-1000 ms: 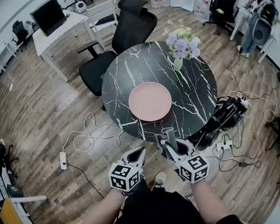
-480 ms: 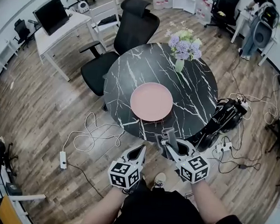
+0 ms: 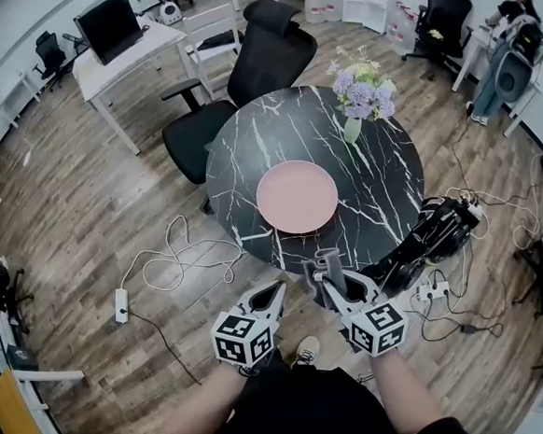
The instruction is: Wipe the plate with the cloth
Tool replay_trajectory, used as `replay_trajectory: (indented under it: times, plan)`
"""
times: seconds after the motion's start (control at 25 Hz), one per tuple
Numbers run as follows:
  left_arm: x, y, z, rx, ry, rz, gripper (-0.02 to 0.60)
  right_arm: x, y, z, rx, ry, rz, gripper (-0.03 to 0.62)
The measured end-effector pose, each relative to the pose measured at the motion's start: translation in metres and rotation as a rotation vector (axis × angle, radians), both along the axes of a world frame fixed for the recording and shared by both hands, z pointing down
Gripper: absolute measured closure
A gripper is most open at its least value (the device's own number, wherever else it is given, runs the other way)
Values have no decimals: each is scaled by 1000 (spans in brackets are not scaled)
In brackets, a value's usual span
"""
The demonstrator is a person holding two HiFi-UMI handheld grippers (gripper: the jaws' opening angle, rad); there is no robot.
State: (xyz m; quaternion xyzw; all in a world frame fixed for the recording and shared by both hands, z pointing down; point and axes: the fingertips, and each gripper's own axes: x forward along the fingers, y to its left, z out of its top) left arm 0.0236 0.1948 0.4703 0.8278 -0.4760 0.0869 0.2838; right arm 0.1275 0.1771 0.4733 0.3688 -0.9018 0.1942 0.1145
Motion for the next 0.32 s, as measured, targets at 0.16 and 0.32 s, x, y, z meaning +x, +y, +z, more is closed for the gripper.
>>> replay_trajectory:
  times: [0.16,0.32]
  plan:
    - [3,3,0,1,1,-3,563,2,2,0,2,-1,-4,488]
    - [6,6,0,1,0,-6,563,4,5,0,2,-3,-9,488]
